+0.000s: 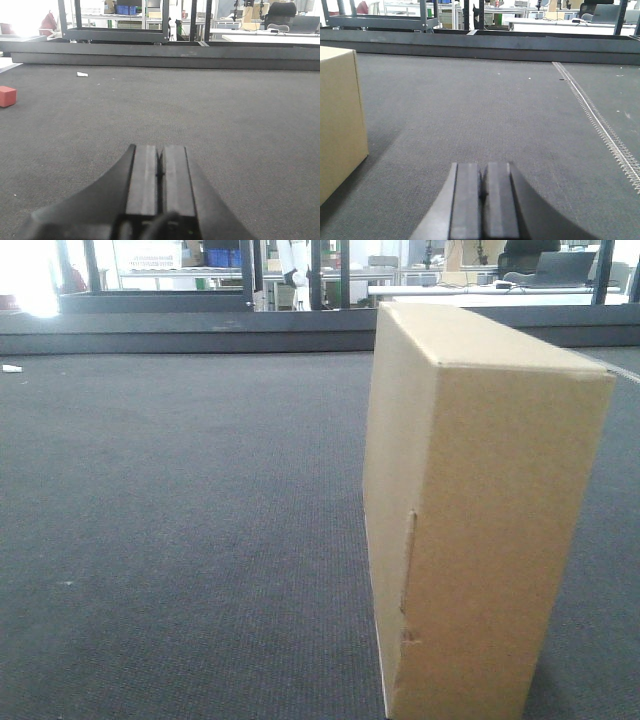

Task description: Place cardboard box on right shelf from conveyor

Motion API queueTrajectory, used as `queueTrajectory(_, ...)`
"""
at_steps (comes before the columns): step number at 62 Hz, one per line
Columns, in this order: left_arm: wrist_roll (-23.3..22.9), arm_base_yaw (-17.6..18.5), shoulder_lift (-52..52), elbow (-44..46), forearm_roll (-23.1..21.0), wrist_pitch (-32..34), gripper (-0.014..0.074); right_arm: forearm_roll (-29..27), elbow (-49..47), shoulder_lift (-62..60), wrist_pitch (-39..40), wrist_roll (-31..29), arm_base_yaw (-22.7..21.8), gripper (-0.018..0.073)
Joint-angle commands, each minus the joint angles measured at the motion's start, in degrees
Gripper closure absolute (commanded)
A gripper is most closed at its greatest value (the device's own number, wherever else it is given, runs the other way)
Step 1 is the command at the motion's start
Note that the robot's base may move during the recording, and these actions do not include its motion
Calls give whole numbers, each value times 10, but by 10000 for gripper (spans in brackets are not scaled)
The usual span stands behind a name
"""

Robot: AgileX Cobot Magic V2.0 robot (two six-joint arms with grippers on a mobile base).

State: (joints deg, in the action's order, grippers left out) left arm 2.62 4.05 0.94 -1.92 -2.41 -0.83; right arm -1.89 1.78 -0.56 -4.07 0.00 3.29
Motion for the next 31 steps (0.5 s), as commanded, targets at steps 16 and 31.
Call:
queueTrajectory(16, 0, 0, 3, -3, -3, 50, 713, 2, -9, -11, 53, 0, -4, 510)
queueTrajectory(31, 0, 0, 3, -3, -3, 50, 713, 2, -9, -11, 72, 0, -4, 510)
